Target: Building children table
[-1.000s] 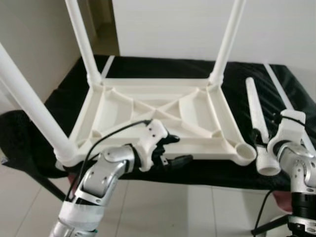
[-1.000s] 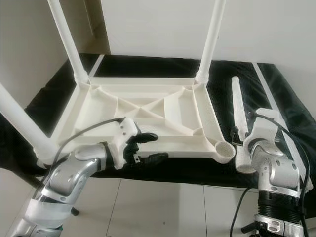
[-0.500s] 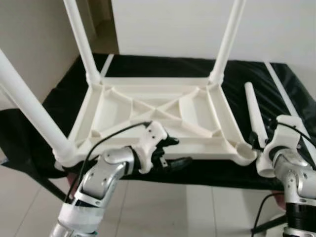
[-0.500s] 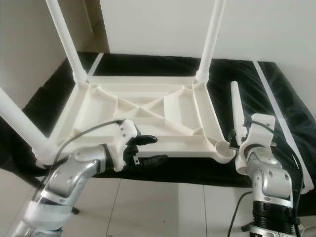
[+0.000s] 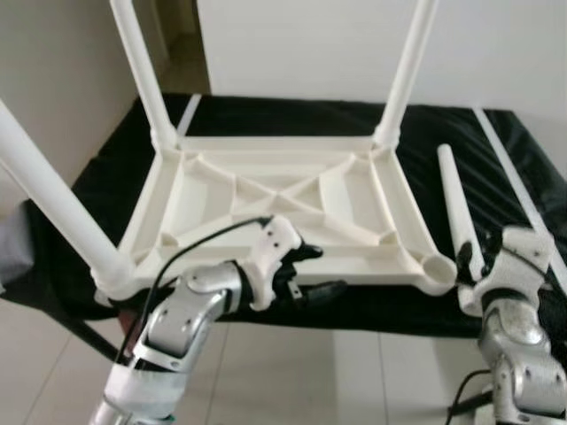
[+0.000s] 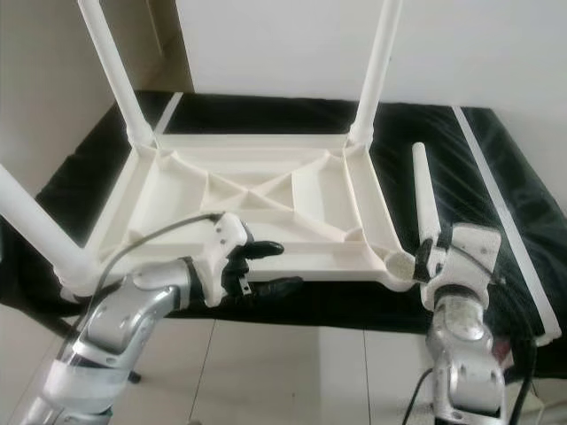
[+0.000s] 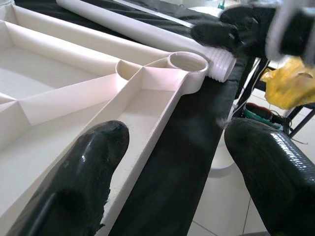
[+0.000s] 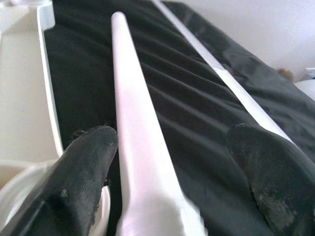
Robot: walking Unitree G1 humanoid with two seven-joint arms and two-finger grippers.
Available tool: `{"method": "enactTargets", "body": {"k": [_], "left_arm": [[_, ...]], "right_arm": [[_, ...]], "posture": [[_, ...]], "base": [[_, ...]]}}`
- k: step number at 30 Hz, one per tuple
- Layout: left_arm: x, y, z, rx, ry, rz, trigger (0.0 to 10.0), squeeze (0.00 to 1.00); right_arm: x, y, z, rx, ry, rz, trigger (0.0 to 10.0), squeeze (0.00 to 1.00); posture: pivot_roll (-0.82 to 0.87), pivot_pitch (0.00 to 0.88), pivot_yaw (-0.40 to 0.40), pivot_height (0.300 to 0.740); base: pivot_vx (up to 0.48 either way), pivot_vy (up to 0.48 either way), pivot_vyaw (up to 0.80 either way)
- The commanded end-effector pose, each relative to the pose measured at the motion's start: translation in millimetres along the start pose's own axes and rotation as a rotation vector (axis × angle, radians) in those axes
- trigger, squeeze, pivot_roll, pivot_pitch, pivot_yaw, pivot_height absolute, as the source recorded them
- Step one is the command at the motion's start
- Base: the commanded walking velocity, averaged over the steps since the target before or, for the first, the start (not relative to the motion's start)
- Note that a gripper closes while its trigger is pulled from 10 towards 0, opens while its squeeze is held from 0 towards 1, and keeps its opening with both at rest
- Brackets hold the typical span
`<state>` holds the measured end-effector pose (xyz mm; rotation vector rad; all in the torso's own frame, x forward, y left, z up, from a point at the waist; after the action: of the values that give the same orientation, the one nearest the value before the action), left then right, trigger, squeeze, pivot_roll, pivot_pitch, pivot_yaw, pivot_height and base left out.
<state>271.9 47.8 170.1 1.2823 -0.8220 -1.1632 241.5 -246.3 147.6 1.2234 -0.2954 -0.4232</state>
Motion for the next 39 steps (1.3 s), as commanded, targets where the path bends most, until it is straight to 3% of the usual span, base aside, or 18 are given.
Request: {"method": "enactTargets", "body": {"k": [1,12,13,15,16,22,23,24,25,26,34,39], "left_arm": [[-0.6,-1.0,-1.0,-0.010,0.056,0.011,10.0,0.00],[1.7,1.7,0.8,-0.002,0.042,0.015,10.0,0.00],[2.9,4.2,2.0,-0.002,0.034,0.022,10.0,0.00],[2.9,4.2,2.0,-0.002,0.034,0.022,10.0,0.00],[3.3,4.8,2.1,-0.002,0.034,0.025,10.0,0.00],[3.6,5.4,2.4,-0.002,0.028,0.027,10.0,0.00],[3.0,4.3,6.1,0.005,0.000,0.019,10.0,0.00],[3.0,4.3,6.1,0.005,0.000,0.019,10.0,0.00],[2.7,2.9,9.7,0.004,-0.027,0.009,10.0,0.00],[2.8,1.3,12.3,-0.003,-0.048,-0.001,10.0,0.00],[2.6,-2.2,27.8,-0.013,-0.151,-0.035,10.0,0.00],[5.5,-2.6,30.1,-0.002,-0.149,-0.032,10.0,0.00]], "right_arm": [[-4.8,0.4,-2.3,0.004,-0.004,0.035,10.0,0.00],[-14.1,-14.6,-5.0,0.089,0.009,0.042,10.0,0.00],[-14.5,-17.5,-3.3,0.108,-0.001,0.047,10.0,0.19],[-14.5,-17.5,-3.3,0.108,-0.001,0.047,10.0,0.19],[-15.1,-20.8,-1.5,0.128,-0.012,0.047,10.0,1.00],[-18.1,-29.9,4.6,0.153,-0.038,0.076,10.0,1.00],[-18.7,-32.2,5.7,0.152,-0.052,0.076,10.0,0.78],[-18.7,-32.2,5.7,0.152,-0.052,0.076,10.0,0.78],[-18.8,-33.7,5.5,0.158,-0.051,0.077,10.0,0.30],[-18.9,-34.9,5.8,0.149,-0.056,0.077,10.0,0.00],[-17.8,-43.1,3.4,0.148,-0.040,0.063,10.0,0.00],[-13.6,-51.9,-4.0,0.219,0.025,0.033,10.0,0.00]], "posture": [[0.00,0.090,0.003,0.740],[-0.01,0.081,0.013,0.740],[-0.01,0.077,0.011,0.740],[-0.01,0.077,0.011,0.740],[-0.01,0.077,0.011,0.740],[-0.01,0.068,0.014,0.740],[-0.01,0.066,0.013,0.740],[-0.01,0.066,0.013,0.740],[-0.02,0.065,0.014,0.740],[-0.01,0.065,0.014,0.740],[-0.01,0.067,0.012,0.740],[-0.01,0.071,0.012,0.740]], "base": [[0.000,0.000,0.00],[0.000,0.000,0.00],[0.000,0.000,0.00],[0.000,0.000,0.00],[0.000,0.000,0.00],[0.000,0.000,0.00],[0.000,0.000,0.00],[0.000,0.000,0.00],[0.000,0.000,0.00],[0.000,0.000,0.00],[0.000,0.000,0.00],[0.000,0.000,0.00]]}}
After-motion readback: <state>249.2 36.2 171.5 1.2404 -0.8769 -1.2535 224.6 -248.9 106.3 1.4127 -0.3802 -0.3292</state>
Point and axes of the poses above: a point about 5 cm out from each wrist's last joint towards the gripper, its own x axis pointing out of the wrist towards the gripper, its own y axis along the axis of the wrist's last joint, z = x × y, the point moved 1 cm from there along x, pointing out of the wrist towards the gripper, and after that the axes turned 12 degrees about -x, right-handed, at the moved point
